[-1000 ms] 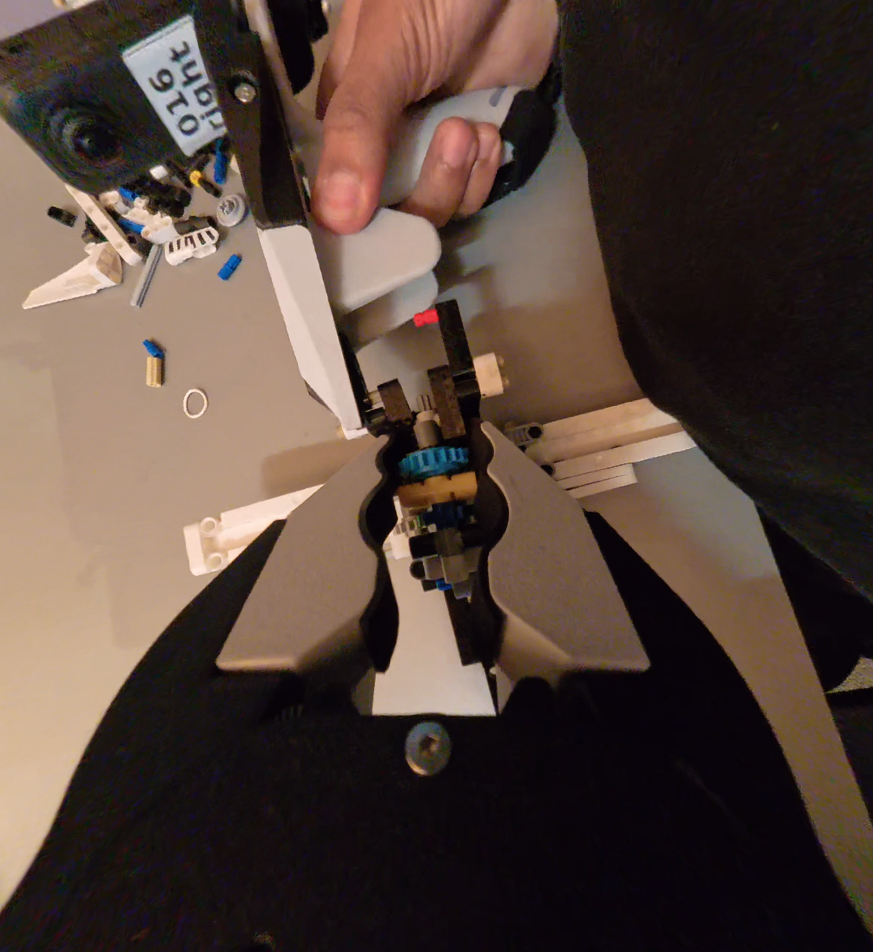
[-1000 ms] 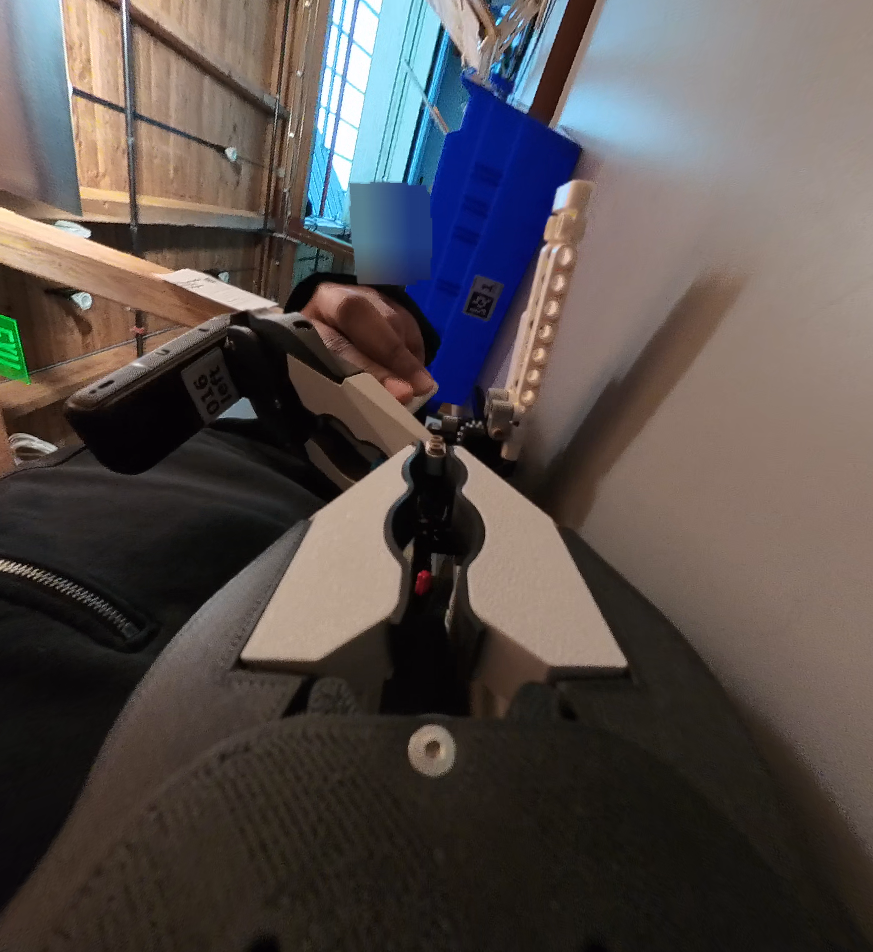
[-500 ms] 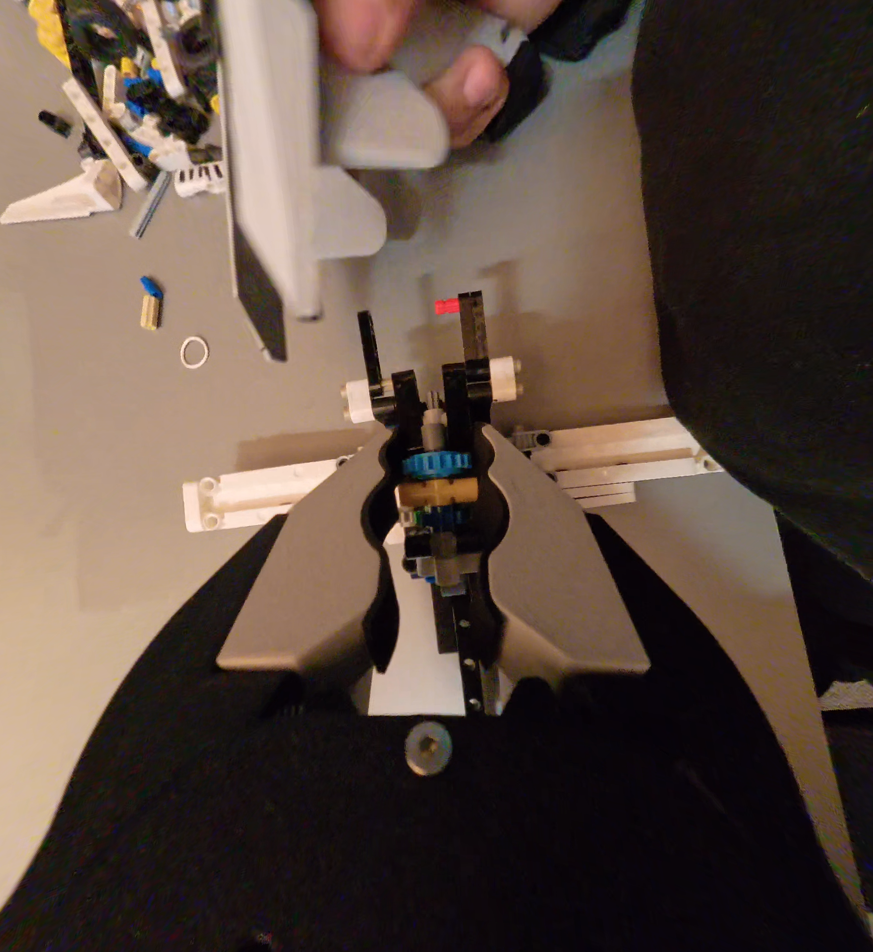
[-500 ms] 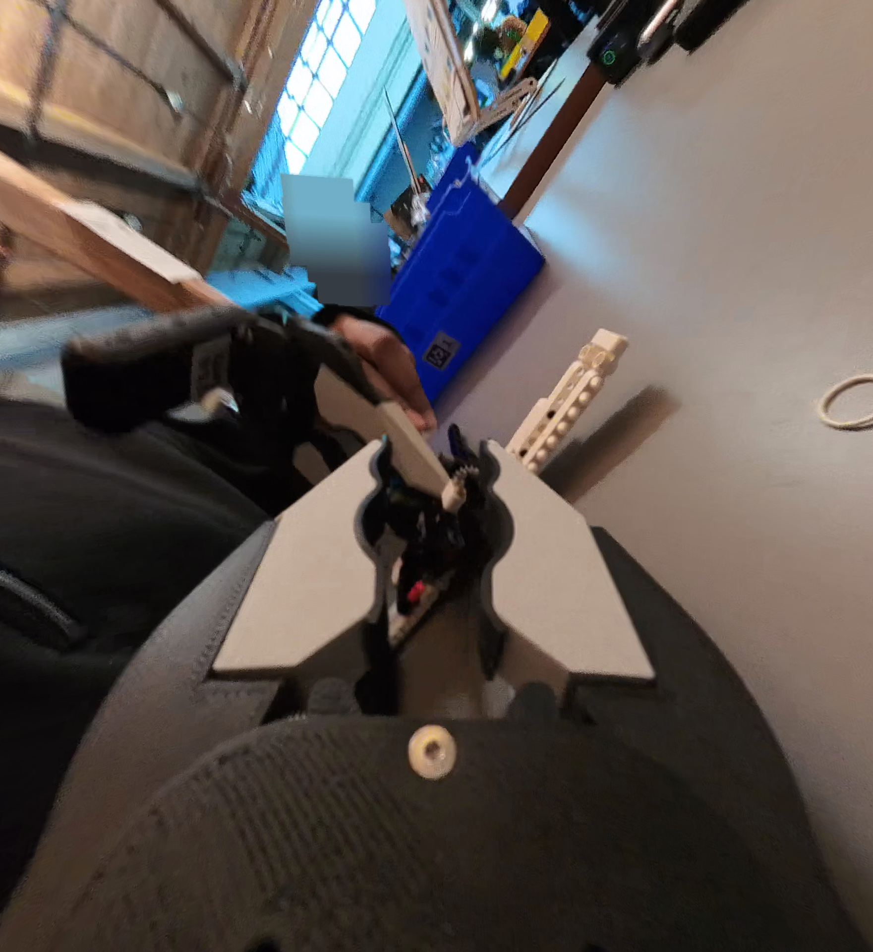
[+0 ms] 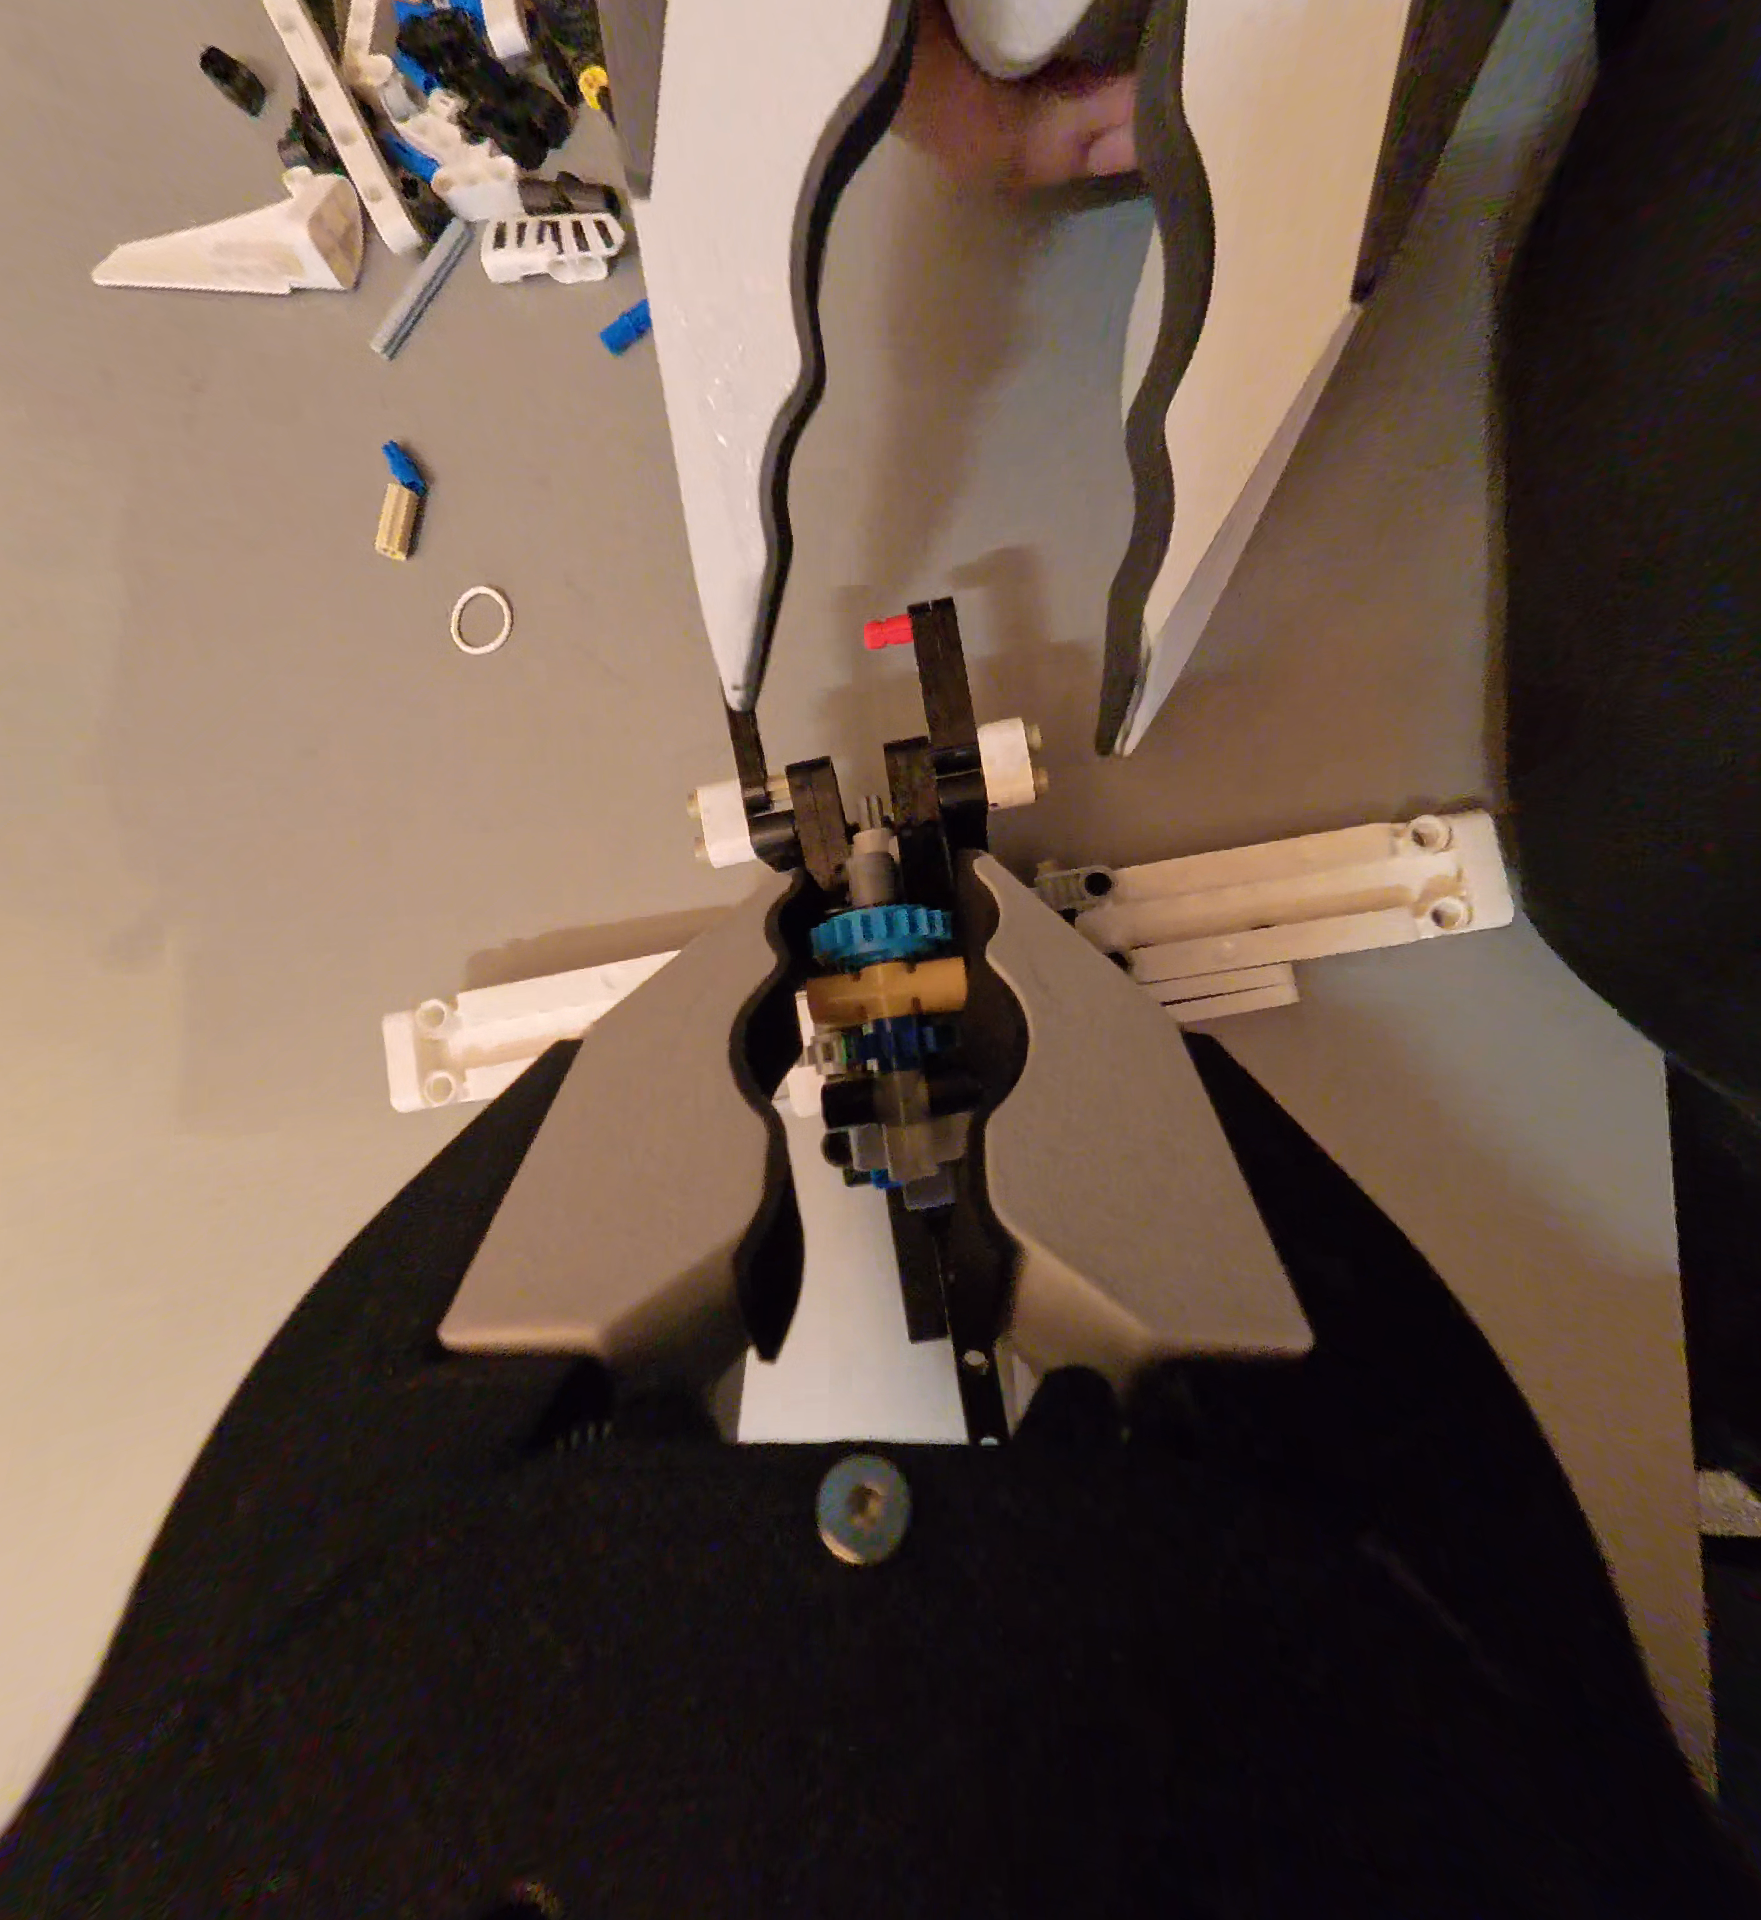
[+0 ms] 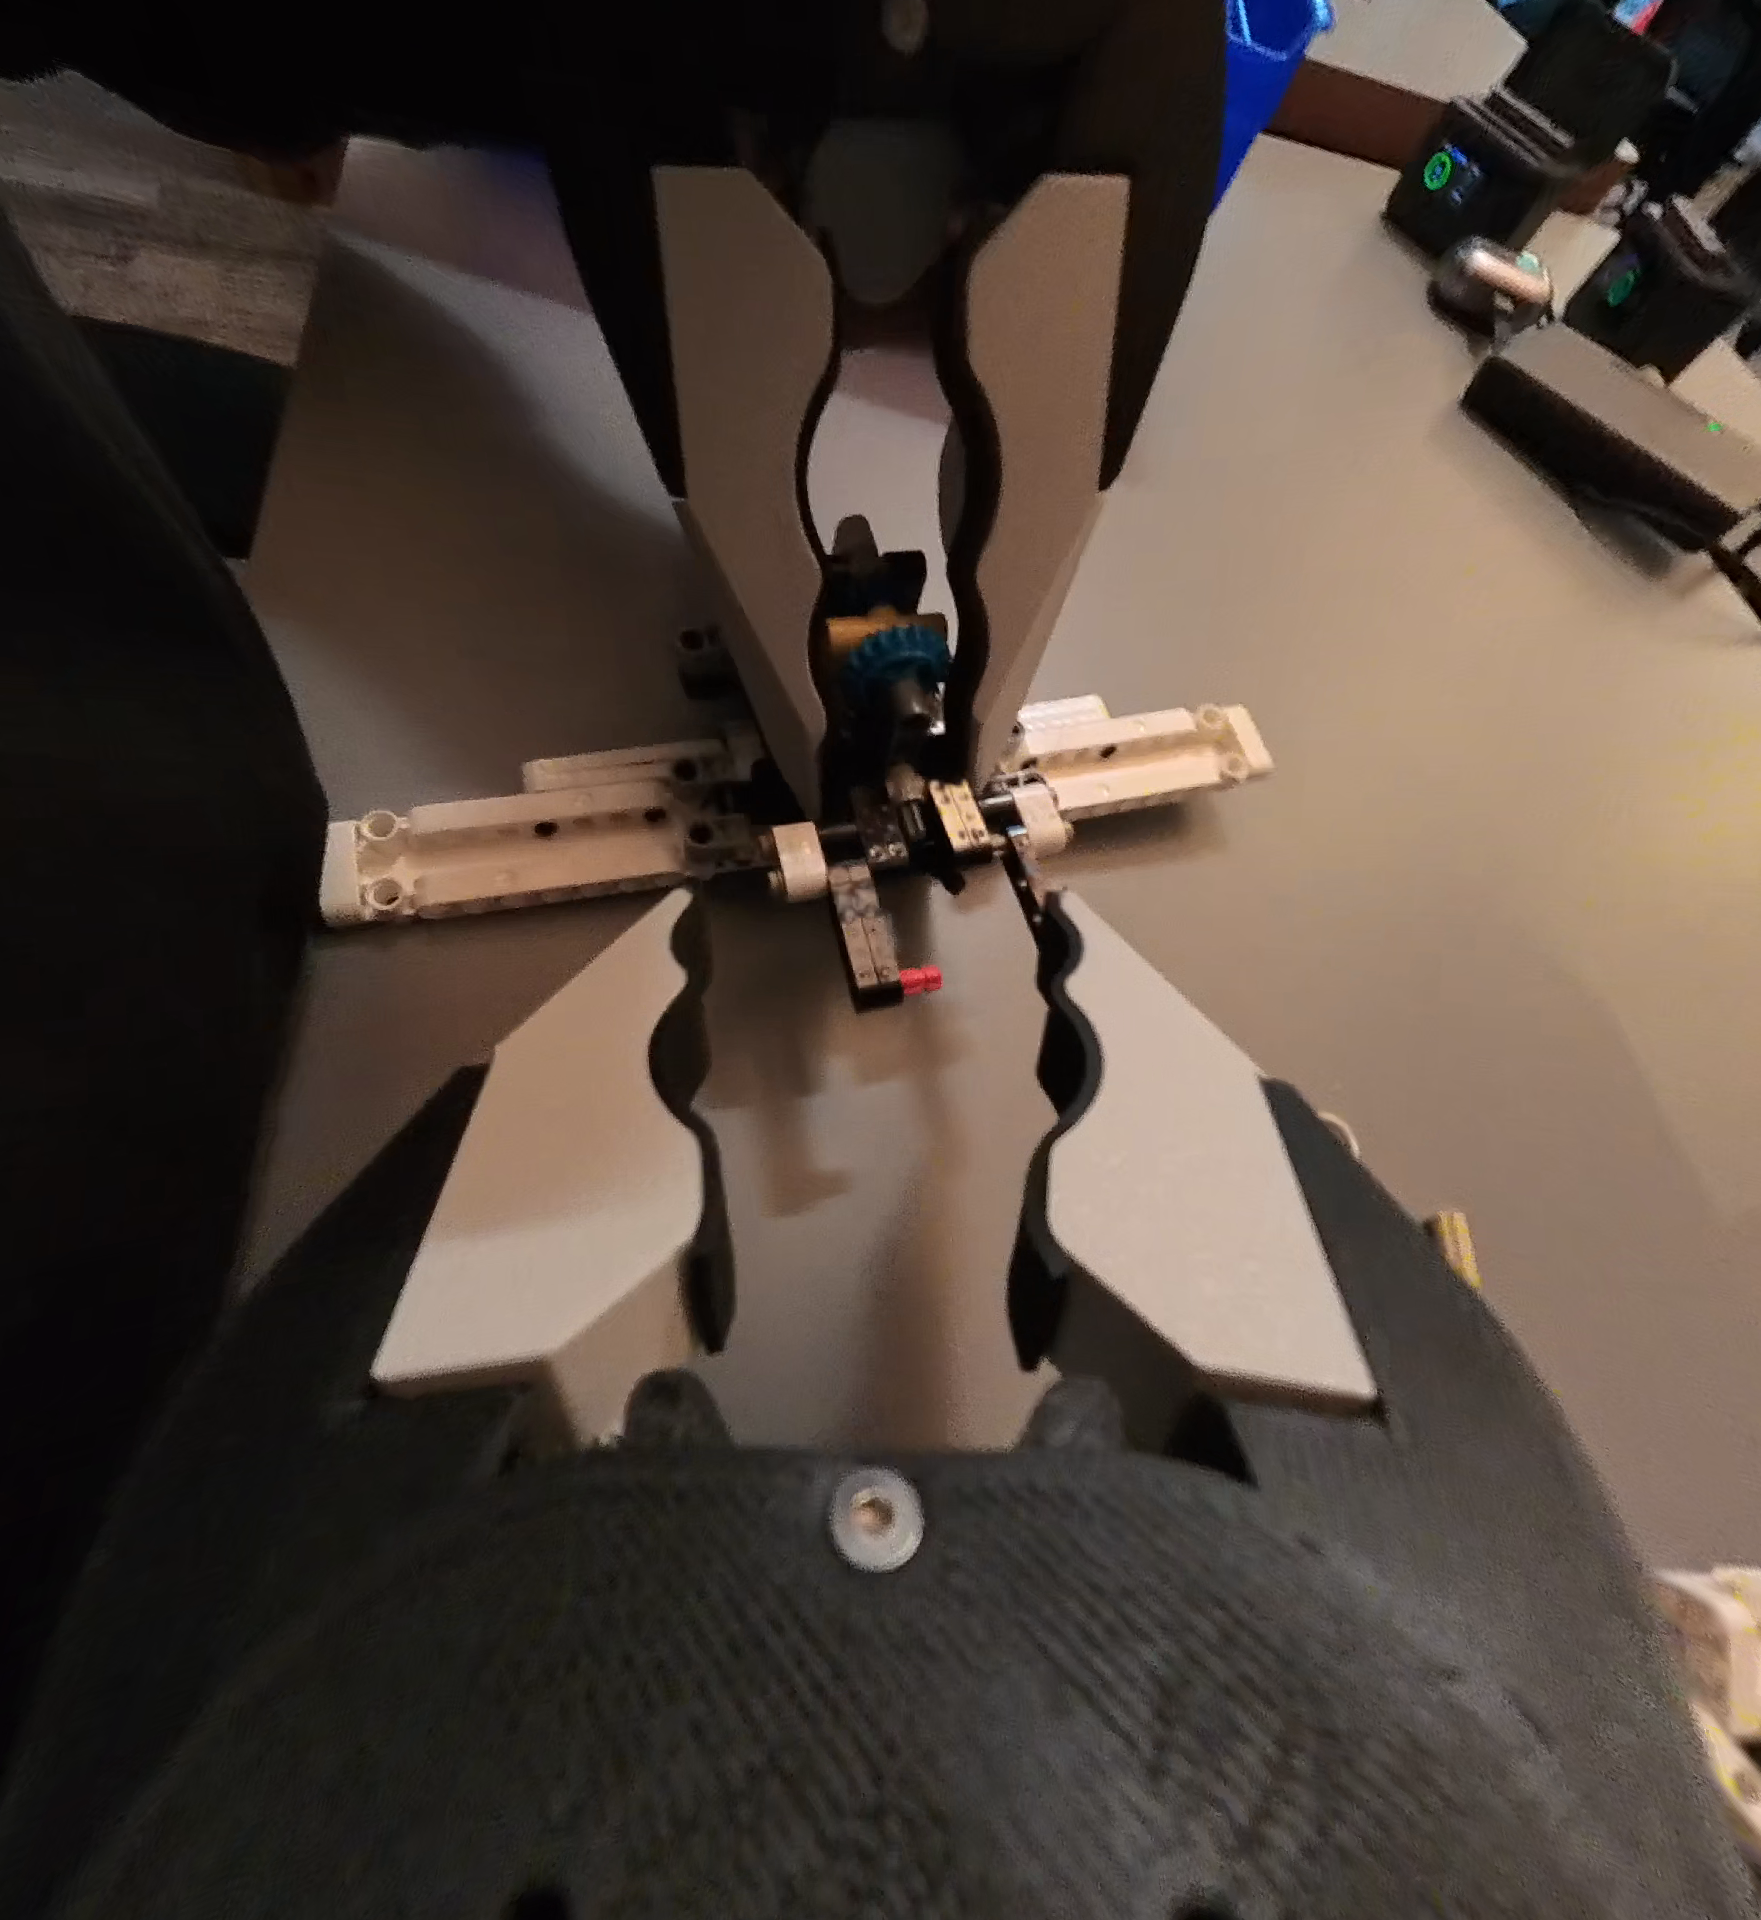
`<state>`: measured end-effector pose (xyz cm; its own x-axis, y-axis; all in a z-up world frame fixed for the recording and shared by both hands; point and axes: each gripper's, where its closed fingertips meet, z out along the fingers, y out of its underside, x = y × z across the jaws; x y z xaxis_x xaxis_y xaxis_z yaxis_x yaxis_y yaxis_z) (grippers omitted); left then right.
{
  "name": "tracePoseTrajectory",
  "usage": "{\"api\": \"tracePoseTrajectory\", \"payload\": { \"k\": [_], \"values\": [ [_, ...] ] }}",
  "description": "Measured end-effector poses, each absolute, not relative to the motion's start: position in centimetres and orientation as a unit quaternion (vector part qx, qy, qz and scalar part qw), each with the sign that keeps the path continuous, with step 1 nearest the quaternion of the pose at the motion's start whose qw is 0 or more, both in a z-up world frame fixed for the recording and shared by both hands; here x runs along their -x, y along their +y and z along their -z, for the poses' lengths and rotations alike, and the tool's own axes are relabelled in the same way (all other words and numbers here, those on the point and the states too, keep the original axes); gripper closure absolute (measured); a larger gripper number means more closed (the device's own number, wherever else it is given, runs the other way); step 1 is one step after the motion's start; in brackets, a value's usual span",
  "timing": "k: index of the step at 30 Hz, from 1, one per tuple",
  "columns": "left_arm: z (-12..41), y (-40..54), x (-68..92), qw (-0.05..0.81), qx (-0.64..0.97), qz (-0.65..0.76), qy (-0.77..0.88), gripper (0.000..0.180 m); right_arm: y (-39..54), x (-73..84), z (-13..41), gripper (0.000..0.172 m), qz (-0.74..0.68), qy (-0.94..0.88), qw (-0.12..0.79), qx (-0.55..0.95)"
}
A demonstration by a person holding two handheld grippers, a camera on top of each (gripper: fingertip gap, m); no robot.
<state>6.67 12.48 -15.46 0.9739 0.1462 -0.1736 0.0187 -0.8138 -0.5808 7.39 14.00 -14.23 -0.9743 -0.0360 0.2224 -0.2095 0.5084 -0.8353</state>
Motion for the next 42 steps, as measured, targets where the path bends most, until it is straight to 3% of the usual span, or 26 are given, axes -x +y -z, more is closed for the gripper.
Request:
{"api": "tracePoseTrajectory", "payload": {
  "k": [17, 28, 42],
  "values": [
    [15.9, 13.0, -6.6, 0.341, 0.934, -0.088, -0.064, 0.155, 13.3, -7.2, 15.4, 0.129, -0.426, -0.881, 0.126, -0.162],
    [16.0, 13.1, -6.6, 0.335, 0.935, -0.09, -0.066, 0.155, 13.4, -7.4, 15.2, 0.13, -0.424, -0.898, 0.033, -0.115],
    [16.0, 13.0, -6.6, 0.337, 0.934, -0.096, -0.075, 0.155, 13.3, -7.3, 15.1, 0.131, -0.426, -0.898, 0.002, -0.107]
  ]
}}
